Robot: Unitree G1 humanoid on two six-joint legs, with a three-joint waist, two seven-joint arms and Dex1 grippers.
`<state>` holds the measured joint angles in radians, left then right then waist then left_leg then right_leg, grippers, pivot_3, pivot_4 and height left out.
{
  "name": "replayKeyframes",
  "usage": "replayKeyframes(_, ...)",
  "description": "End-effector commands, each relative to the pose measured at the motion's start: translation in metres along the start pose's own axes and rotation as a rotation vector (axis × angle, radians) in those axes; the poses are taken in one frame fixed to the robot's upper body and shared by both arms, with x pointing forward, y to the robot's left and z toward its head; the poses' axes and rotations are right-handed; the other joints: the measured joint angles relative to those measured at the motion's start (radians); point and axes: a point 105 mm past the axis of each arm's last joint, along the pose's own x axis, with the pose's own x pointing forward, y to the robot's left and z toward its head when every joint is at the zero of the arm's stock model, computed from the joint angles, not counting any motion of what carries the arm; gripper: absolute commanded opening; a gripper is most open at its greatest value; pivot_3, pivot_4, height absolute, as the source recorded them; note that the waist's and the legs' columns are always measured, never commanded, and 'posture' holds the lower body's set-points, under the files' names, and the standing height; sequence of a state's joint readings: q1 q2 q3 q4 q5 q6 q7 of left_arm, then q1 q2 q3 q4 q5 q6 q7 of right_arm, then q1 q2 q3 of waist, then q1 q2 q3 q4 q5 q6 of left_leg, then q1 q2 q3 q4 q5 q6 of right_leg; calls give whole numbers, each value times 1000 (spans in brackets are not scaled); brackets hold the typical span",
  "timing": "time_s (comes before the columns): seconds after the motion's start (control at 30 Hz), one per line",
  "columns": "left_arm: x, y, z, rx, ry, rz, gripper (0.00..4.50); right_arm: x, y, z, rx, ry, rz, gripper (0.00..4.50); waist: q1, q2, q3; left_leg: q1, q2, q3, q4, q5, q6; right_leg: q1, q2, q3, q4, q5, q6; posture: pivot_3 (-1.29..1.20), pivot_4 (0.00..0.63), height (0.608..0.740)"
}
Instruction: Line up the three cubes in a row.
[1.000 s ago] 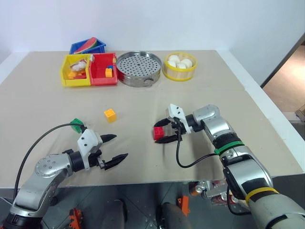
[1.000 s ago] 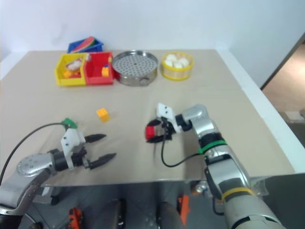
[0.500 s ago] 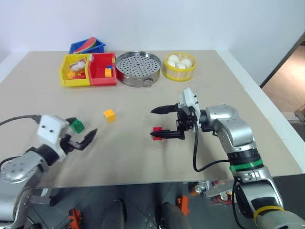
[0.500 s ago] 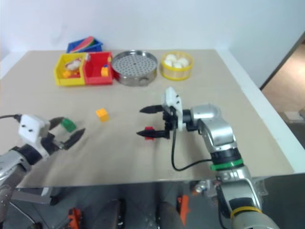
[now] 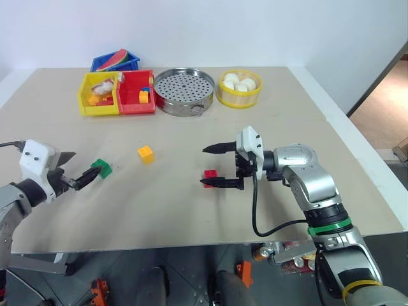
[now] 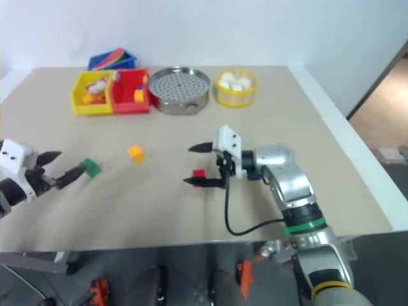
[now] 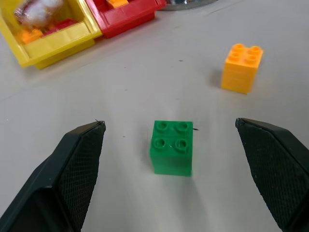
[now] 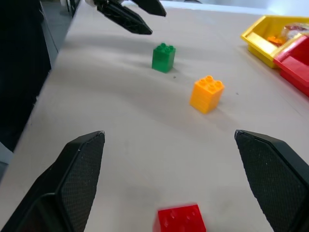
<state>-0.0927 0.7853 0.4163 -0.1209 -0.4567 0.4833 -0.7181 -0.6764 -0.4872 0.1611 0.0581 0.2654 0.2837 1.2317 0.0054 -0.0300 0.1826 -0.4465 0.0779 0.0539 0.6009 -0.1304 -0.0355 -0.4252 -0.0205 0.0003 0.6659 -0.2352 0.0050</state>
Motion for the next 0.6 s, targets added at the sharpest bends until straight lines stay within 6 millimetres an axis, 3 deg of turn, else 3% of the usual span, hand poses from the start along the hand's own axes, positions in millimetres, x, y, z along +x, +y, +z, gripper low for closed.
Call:
replayKeyframes(0.03,7,4,4,25,7,-7,4500,-5,-2,6,-46,5,-23,4471,0,0,0,0,1,0,0,0,-1,0,1,0,0,0,0,0,150,740)
replayKeyframes(0.5,36,4,-28,-2,142,-65,4500,-16,-3,7,-50,27,-69,4471,0,0,0,0,5,-1,0,-2,-3,-1,7,1,0,1,1,0,150,740)
replayKeyframes(0.6,41,3,-34,-34,164,-64,3643,-16,-2,7,-52,32,-67,4500,0,0,0,0,5,-1,0,-2,-3,-1,7,1,1,1,1,0,150,740)
